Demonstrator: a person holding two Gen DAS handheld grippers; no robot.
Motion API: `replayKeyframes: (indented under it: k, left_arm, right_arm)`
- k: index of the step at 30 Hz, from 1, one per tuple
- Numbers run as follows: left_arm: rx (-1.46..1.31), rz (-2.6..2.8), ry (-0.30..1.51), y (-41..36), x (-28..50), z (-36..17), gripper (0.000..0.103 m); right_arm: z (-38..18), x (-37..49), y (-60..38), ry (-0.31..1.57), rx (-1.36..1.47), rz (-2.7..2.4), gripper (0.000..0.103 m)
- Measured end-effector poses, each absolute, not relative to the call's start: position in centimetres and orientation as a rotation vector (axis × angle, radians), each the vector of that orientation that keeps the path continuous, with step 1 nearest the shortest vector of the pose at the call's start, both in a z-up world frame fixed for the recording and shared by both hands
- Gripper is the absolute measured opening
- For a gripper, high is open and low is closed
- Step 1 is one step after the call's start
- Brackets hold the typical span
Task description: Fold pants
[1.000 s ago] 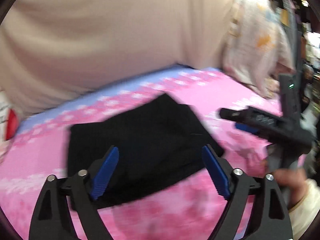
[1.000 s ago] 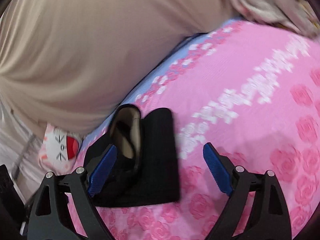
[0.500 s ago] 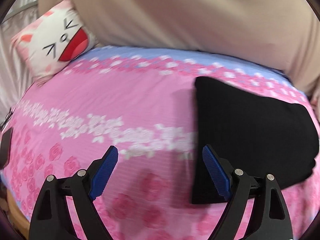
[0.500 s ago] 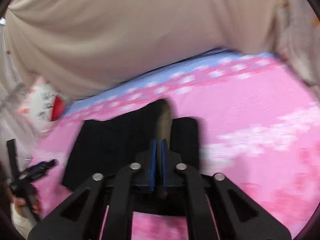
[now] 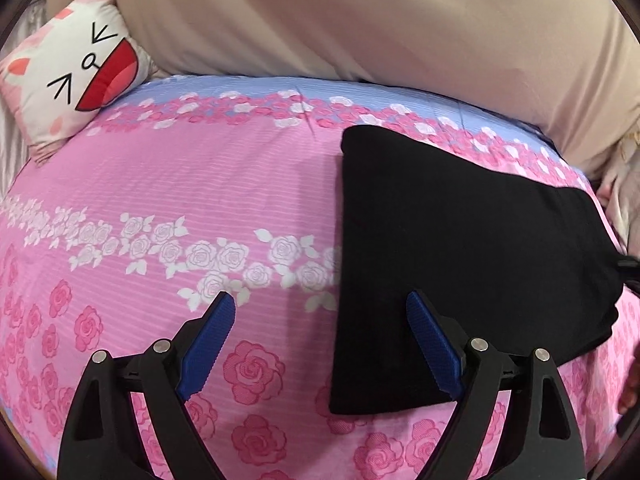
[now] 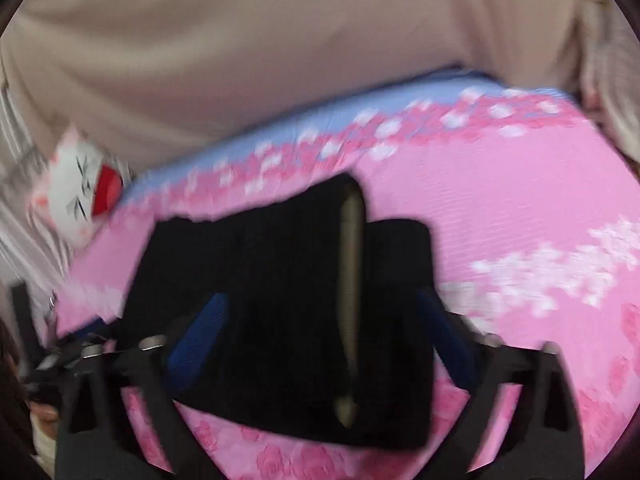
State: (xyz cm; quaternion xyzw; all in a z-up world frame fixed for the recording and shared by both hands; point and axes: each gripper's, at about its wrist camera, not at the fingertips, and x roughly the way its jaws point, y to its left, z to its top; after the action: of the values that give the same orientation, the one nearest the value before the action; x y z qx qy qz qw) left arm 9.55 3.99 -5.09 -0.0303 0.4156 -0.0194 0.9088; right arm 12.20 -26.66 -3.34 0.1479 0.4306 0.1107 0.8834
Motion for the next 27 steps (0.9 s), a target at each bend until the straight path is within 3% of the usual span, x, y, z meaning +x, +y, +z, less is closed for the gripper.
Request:
replayKeyframes:
  k: [3, 4, 7, 9, 11, 14, 17, 19, 23, 24, 27]
  left_arm:
    - [-0.024, -0.039, 0.852, 3.7, 9.4, -4.9, 0.085]
    - [-0.013, -0.037, 0.852, 3.7, 9.4, -4.8, 0.085]
    - [-0.003, -0.036, 0.841, 3.8, 9.2, -4.5, 0.085]
    - [0.001, -0.037, 0.835, 3.5, 9.4, -4.8, 0.086]
    - [-0.008, -0.048, 0.856, 2.9, 9.8, -5.5, 0.086]
    - [0.006, -0.031, 0.851, 2.5, 9.5, -5.5, 0.086]
    - [0.013, -0.045, 0.843, 2.7, 9.0, -5.3, 0.086]
    - [0.008, -0.047, 0.850, 2.8, 8.8, -5.7, 0.086]
    - [0.011, -0.036, 0.846, 2.5, 8.8, -6.6, 0.088]
    - [0.015, -0.044, 0.846, 2.6, 8.7, -6.6, 0.088]
    - [0.035, -0.045, 0.842, 3.3, 8.3, -5.7, 0.088]
  right_arm:
    - [-2.8, 11.0, -25.4, 0.853, 0.225, 0.202, 0.031]
    - [-1.8, 10.0, -25.8, 0.824, 0.238, 0.205, 0.014]
    - [0.2, 7.6, -27.6, 0.777, 0.238, 0.159, 0.014]
    - [-2.4, 7.8, -28.6, 0.841, 0.202, 0.071, 0.015]
    - [-4.4, 7.6, -29.6, 0.838, 0.241, 0.076, 0.023]
    - [-1.7, 6.4, -30.6, 0.773, 0.311, 0.061, 0.030]
    - [2.1, 5.5, -29.7, 0.667, 0.302, 0.084, 0.030]
    - [2.7, 6.2, -27.7, 0.691, 0.257, 0.162, 0.030]
    - [-4.0, 11.0, -25.5, 0.897, 0.119, 0.146, 0.027]
    - [-4.5, 11.0, -26.5, 0.852, 0.185, 0.163, 0.027]
    - [-0.9, 10.7, -26.3, 0.837, 0.277, 0.148, 0.030]
